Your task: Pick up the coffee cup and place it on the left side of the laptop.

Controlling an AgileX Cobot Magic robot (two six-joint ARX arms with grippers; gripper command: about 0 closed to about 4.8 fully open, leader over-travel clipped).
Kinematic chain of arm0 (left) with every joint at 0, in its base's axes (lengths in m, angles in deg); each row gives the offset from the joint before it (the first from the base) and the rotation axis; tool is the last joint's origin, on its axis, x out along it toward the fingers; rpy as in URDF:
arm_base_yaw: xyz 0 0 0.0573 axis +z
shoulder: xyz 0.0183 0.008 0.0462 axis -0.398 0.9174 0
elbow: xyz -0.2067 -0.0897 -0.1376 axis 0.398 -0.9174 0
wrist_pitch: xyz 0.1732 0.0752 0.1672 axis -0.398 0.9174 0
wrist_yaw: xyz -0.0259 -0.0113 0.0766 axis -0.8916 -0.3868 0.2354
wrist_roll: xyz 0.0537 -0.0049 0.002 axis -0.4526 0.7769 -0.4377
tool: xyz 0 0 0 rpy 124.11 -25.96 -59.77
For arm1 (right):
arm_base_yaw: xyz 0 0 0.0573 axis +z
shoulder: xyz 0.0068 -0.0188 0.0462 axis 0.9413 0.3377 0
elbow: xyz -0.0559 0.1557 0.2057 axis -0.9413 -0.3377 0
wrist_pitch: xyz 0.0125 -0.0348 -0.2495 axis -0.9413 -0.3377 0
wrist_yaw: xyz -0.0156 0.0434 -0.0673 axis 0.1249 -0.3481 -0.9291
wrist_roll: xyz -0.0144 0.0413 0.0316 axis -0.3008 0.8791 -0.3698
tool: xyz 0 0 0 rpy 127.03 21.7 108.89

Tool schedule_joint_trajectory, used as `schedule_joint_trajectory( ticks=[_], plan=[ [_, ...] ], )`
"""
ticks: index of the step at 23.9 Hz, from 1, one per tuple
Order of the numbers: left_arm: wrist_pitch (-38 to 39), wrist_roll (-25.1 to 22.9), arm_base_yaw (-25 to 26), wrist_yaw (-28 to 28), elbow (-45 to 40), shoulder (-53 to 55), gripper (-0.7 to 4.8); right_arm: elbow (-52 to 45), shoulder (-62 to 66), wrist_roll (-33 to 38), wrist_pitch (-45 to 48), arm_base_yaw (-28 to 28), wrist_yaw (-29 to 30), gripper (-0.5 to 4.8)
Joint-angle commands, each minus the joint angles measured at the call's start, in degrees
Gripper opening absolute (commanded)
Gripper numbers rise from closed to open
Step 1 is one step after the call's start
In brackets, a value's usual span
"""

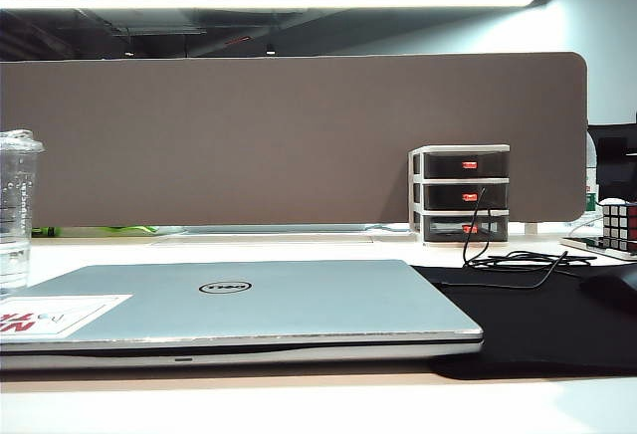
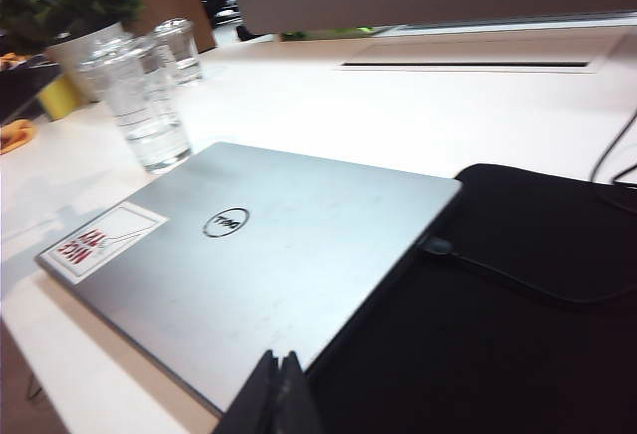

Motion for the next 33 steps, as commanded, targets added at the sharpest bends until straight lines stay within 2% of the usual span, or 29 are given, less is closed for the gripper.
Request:
schedule_joint_trajectory(
  ticks=[1,3,6,9,11,13,17,20,33],
  plan=[
    [10.67,-4.37,-0.02,2.14,0.13,-10.05,-0.05,-0.37,-0.11,-0.07,1.07,0.00,-5.33,-0.02],
    [17.59,-4.39,-0.02,3.43,0.13,-16.79,-0.05,-0.37,-0.11,-0.37,1.22,0.00,-11.06,-0.02],
    [26.47,-4.42,-0.02,5.05,0.13,-24.65,-0.05,-0.35,-0.11,-5.03,2.60,0.00,-18.12,-0.02],
    [34.82,-5.38,-0.02,6.78,0.15,-32.52,-0.05,-0.35,-0.11,-9.14,5.16,-0.02,-29.16,-0.02],
    [38.49,-5.49,-0.02,6.91,0.15,-37.13,-0.05,-0.35,-0.11,-9.81,6.58,0.00,-33.86,-0.02],
    [42.27,-5.49,-0.02,9.33,0.15,-41.68,-0.05,-0.35,-0.11,-11.76,9.29,-0.02,-36.46,-0.02],
    [49.13,-5.70,-0.02,12.09,0.15,-48.96,-0.05,-0.35,-0.11,-14.05,13.86,0.00,-39.63,-0.02],
    [48.92,-5.68,-0.02,14.43,0.15,-49.37,-0.05,-0.35,-0.11,-14.29,14.93,-0.07,-40.61,-0.02],
    [48.74,-5.27,0.00,13.62,0.15,-49.35,-0.05,-0.35,-0.11,-13.51,16.85,-0.02,-40.52,-0.01]
  ],
)
